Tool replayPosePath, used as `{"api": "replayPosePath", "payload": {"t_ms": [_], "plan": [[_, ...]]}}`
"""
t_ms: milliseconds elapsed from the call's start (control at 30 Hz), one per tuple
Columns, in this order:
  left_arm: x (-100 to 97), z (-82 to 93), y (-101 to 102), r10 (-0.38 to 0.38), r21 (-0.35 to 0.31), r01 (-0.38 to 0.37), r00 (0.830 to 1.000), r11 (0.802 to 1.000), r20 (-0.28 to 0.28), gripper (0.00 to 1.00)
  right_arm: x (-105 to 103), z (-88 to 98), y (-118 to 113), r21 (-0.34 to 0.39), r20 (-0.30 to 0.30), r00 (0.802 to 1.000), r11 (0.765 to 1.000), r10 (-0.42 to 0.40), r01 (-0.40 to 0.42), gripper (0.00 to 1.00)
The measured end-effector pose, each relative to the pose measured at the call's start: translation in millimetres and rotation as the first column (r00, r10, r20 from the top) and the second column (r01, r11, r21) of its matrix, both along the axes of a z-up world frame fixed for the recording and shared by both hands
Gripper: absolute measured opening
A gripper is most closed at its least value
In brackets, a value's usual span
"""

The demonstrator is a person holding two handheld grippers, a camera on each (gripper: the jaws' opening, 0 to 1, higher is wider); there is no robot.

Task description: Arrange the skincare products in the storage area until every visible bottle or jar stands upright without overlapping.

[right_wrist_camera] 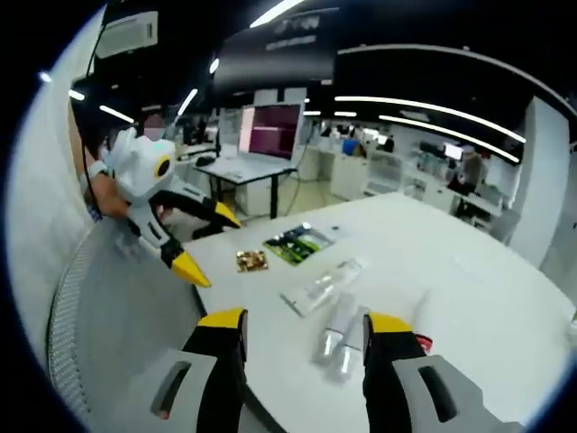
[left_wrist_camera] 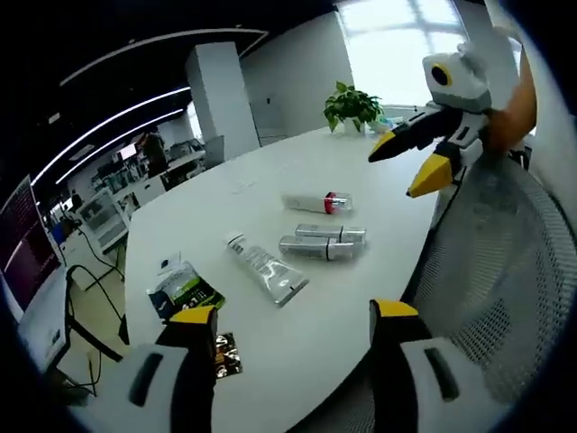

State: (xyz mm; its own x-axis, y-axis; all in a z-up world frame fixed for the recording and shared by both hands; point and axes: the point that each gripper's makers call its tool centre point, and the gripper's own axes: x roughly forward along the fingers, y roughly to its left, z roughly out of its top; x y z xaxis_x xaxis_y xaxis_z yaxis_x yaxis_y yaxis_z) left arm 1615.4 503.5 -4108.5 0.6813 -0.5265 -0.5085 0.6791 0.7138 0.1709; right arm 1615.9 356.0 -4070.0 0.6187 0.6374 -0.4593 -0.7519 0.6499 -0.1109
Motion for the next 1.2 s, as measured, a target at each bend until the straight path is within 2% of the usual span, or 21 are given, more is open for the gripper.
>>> {"api": "replayPosePath", "payload": {"t_ms": [67,133,233,333,433,500,633,733,867,1033,1133,1200], "plan": [[-1.0,-1.5,-1.6,-0.006,-0.006,0.006,1.0,1.0,-0.011,0.75,7.9,0.4,-7.5,-0.003,-0.01,0.999,0.999,-0.035,0.035,0.48],[-1.4,0.6,-3.8,-0.004,-0.04,0.002,0.999,0.999,-0.032,0.74,21.1,5.3,-17.1,0.072,-0.069,0.991,0.99,-0.117,0.122,0.46],[-0.9,1.4,-3.2,0.007,-0.056,-0.009,0.999,0.998,-0.039,0.73,34.3,12.1,-20.4,0.104,-0.08,0.985,0.982,-0.15,0.158,0.46],[-4.2,-4.7,-3.9,-0.001,-0.042,-0.002,0.997,0.999,-0.071,0.71,43.1,10.7,-15.4,0.113,-0.105,0.982,0.979,-0.159,0.17,0.58],[-6.3,-6.7,-4.9,-0.015,-0.021,0.014,0.998,1.0,-0.066,0.72,45.3,6.5,-4.9,0.109,-0.135,0.98,0.981,-0.147,0.162,0.57],[-5.6,-4.9,-4.1,-0.008,-0.027,0.006,0.998,1.0,-0.063,0.71,44.1,2.5,5.2,0.073,-0.142,0.985,0.992,-0.096,0.108,0.55],[-3.1,-5.8,2.4,0.031,-0.021,-0.032,0.997,0.999,-0.066,0.75,45.1,-2.7,22.2,-0.023,-0.148,0.989,1.0,0.008,-0.012,0.58],[-3.3,-6.2,2.9,0.03,-0.014,-0.031,0.998,0.999,-0.06,0.73,53.2,1.2,30.4,-0.082,-0.131,0.989,0.993,0.07,-0.081,0.56],[-7.2,-11.0,1.8,-0.001,0.035,0.003,0.998,0.999,-0.057,0.72,69.7,5.2,37.4,-0.152,-0.12,0.985,0.978,0.124,-0.141,0.56],[-6.3,-8.3,3.2,0.0,0.036,0.002,0.999,0.999,-0.041,0.71,91.1,6.1,41.1,-0.251,-0.106,0.981,0.95,0.164,-0.186,0.56],[-5.3,-6.6,3.9,0.002,0.035,-0.001,1.0,0.999,-0.03,0.7,97.7,1.0,44.8,-0.327,-0.112,0.97,0.914,0.217,-0.242,0.56],[-4.9,-6.3,4.9,0.004,0.041,-0.003,1.0,0.999,-0.023,0.69,101.6,-9.2,48.4,-0.435,-0.124,0.945,0.839,0.304,-0.327,0.56]]}}
